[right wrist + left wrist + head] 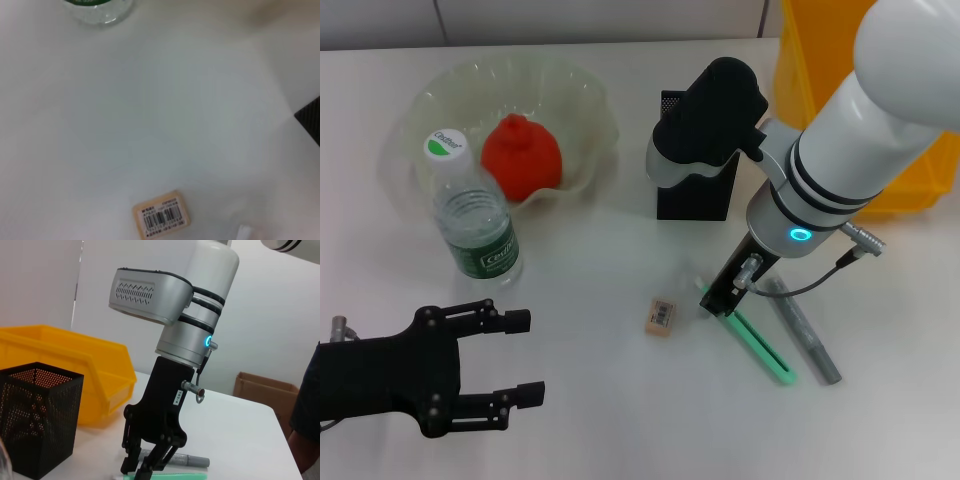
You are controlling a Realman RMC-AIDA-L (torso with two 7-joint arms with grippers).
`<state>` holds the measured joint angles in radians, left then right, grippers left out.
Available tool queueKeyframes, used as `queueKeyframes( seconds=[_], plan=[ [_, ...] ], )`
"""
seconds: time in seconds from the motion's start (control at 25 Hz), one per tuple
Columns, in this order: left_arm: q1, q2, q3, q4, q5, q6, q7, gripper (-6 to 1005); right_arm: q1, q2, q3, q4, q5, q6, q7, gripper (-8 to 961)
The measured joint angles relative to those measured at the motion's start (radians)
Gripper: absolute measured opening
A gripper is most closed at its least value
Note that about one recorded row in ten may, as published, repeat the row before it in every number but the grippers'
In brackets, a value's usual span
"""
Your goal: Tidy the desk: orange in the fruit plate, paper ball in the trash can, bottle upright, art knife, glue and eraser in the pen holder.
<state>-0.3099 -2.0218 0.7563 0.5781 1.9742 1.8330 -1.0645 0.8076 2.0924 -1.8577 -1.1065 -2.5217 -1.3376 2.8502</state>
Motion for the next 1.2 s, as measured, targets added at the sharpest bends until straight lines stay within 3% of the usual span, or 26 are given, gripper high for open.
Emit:
queueKeyframes(
  seconds=[0.56,0.88,1.04,1.2],
  plan=[
    [-0.002,-0.002,0.000,-0.002,0.000,-0.002,0.000,784,-0.015,0.000,0.004,-0.006,0.027,0.010,-0.030,152],
    [0.000,-0.002,0.000,-0.003,0.000,-0.006,0.001,784,-0.039,-0.004,0.026,-0.025,0.074,0.010,-0.066,149],
    [0.001,-0.002,0.000,-0.002,0.000,-0.006,0.001,784,-0.078,-0.006,0.109,-0.077,0.082,-0.009,-0.105,139],
    [0.002,-0.002,0.000,0.000,0.000,-0.003,0.001,784,-0.144,-0.009,0.275,-0.154,0.181,-0.049,-0.204,104]
  ],
)
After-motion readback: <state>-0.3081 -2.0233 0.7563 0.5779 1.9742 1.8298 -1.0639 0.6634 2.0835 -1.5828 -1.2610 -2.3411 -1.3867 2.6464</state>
